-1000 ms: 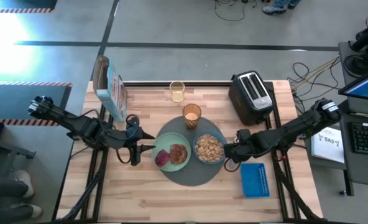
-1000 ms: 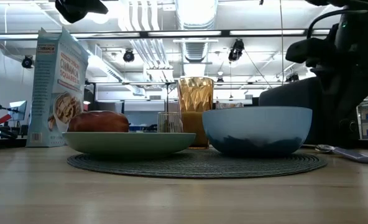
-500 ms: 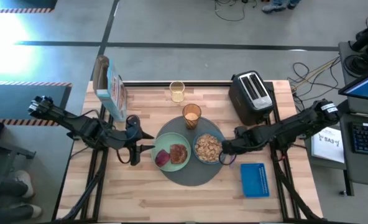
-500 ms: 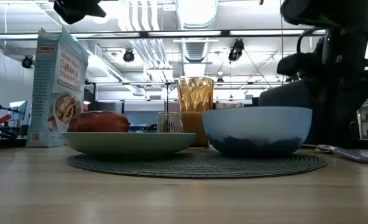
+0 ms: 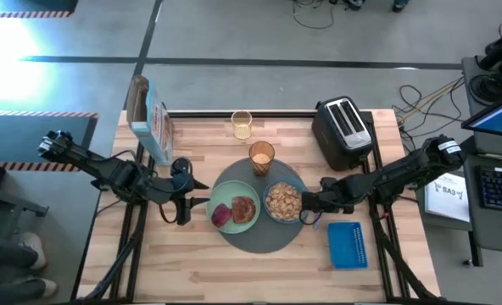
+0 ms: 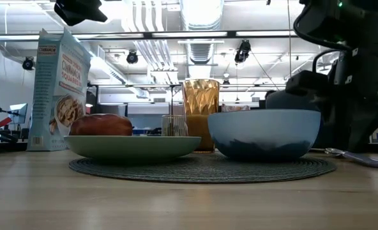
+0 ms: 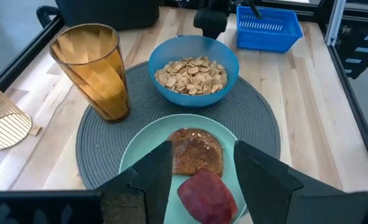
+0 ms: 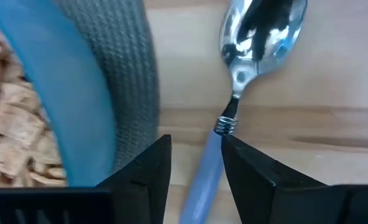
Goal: Arrange a breakfast setting
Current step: Adjust the violet spoon to the right side of the bowl, then return to Home Position
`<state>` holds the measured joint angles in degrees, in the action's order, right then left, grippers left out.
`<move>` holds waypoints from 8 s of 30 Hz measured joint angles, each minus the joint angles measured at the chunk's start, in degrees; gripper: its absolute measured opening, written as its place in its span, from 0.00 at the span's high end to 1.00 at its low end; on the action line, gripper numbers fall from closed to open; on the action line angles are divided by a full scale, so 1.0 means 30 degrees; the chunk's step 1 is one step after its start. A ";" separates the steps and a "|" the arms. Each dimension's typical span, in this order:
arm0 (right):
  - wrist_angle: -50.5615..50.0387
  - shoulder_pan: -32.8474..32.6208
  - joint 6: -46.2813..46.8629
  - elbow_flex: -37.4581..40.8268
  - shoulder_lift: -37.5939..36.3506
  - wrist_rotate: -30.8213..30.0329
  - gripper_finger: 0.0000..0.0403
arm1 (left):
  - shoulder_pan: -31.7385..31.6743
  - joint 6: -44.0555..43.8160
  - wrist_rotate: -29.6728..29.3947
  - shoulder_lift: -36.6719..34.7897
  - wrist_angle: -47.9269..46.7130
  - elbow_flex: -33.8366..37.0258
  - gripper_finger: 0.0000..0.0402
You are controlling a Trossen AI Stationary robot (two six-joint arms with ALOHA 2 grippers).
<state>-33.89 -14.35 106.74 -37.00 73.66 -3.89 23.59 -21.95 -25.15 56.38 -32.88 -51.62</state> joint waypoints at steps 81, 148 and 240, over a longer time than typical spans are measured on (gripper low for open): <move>-0.3747 -0.0087 -0.8972 -0.7142 0.5164 0.1450 0.67 | -0.0007 -0.0285 -0.0473 -0.0009 -0.0584 0.0000 0.61; 1.4406 -0.0250 -2.5546 1.2103 -1.3122 -1.0072 0.69 | -0.0007 -0.0700 -0.2964 -0.4940 -0.2483 -0.0036 0.61; 1.4385 -0.0245 -2.5638 1.2091 -2.3232 -0.8199 0.69 | -0.1872 0.6520 -0.2887 -1.8804 1.2473 1.7012 0.61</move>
<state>9.26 -15.08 29.82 -0.73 3.97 -28.49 17.98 -2.39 -33.81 -0.03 4.54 -0.58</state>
